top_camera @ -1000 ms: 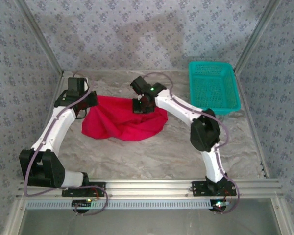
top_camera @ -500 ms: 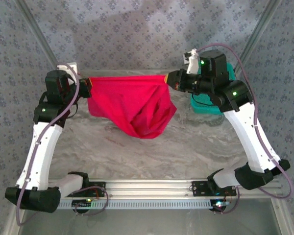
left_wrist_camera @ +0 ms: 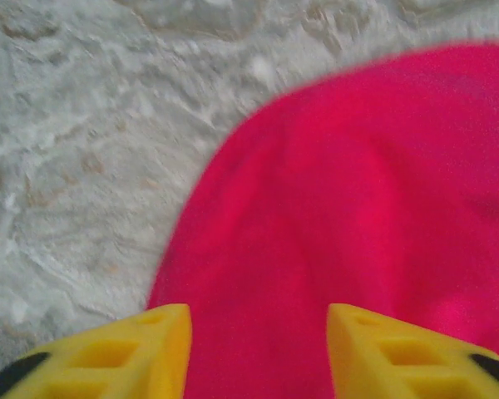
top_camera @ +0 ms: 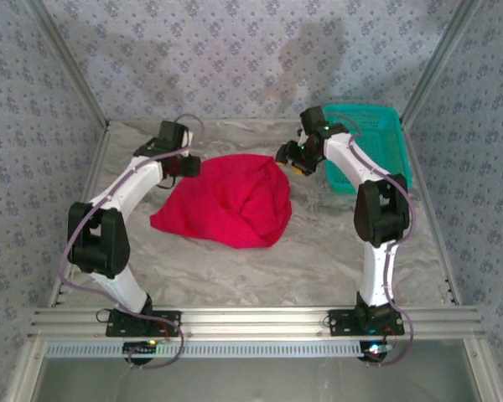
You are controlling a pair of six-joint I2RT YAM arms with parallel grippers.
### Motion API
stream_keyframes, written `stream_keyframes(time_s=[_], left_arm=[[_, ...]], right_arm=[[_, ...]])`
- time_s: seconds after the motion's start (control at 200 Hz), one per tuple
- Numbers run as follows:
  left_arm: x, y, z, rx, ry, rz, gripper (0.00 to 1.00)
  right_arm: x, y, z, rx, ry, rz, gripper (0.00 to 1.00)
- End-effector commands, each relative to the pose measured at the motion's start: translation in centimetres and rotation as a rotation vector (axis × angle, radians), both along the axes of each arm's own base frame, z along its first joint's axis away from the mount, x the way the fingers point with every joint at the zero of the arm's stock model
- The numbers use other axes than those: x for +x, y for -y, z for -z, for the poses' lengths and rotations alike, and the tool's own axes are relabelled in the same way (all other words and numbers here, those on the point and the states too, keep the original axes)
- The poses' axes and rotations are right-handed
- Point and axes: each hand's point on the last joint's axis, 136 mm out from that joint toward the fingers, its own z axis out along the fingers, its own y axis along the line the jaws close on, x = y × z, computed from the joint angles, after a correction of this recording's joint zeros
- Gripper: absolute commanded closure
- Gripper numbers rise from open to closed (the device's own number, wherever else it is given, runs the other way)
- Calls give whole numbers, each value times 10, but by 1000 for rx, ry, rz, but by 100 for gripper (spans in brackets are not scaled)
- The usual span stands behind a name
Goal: Fold the inside-out t-shirt
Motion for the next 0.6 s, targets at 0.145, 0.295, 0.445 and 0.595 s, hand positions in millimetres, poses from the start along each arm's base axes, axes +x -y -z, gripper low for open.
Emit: stream_keyframes(time_s=[0.145,0.295,0.445,0.595], left_arm=[[-54,73,-36,-231,97,161,36],[-52,98,-13,-254,25,188,33],[-49,117,16,-193,-76,225,33],[-49,134,37,-192,-121,248,33]], right_arm=[[-85,-26,-14,-57,88,-114,39],[-110,-33,14,-58,37,-128,44],[-121,-36,25,-74,13,-149,45],[-125,-35,29,-81,-1,-134,47]])
